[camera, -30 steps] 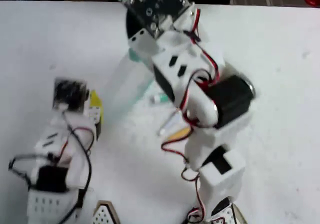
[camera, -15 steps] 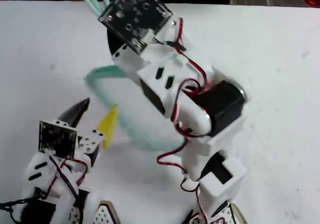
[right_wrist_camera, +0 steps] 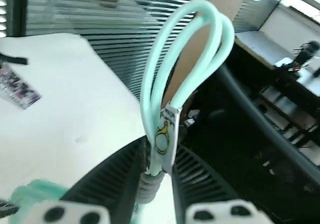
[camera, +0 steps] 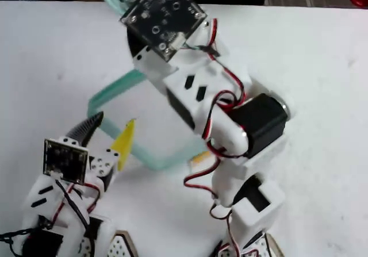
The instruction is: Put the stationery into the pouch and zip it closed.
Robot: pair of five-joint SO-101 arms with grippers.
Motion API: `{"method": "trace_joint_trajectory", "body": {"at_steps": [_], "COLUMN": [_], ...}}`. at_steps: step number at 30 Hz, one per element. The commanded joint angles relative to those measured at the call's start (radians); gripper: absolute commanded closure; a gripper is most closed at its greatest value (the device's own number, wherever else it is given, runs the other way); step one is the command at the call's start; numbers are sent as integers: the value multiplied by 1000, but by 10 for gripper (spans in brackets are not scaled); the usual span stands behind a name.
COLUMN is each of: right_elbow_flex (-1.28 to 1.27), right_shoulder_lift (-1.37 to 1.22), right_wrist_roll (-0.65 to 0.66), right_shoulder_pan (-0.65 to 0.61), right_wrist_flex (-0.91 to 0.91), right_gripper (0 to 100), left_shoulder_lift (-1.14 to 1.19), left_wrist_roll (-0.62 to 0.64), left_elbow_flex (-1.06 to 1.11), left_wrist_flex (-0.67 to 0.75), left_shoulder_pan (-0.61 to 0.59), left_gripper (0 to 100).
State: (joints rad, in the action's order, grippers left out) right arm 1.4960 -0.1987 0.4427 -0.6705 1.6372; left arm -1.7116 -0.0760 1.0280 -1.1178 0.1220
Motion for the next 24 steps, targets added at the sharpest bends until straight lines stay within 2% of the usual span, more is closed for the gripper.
{"method": "trace_joint_trajectory", "body": {"at_steps": [1,5,9,24], "right_elbow_flex": [-2,-2,-9,-9], "right_shoulder_lift": [67,113,140,183], "right_wrist_roll": [9,9,9,9], "right_shoulder_pan": [71,125,116,-193], "right_wrist_flex": [-82,-102,-73,79], "right_gripper": [982,982,982,982], "left_shoulder_lift": [24,24,24,24], "left_wrist_roll": [-11,-11,-6,-9], "left_elbow_flex": [-43,-20,44,74], "left_wrist_flex": [6,52,123,175], "left_shoulder_pan": [1,-67,-91,-94], "left_gripper": [766,766,766,767]}}
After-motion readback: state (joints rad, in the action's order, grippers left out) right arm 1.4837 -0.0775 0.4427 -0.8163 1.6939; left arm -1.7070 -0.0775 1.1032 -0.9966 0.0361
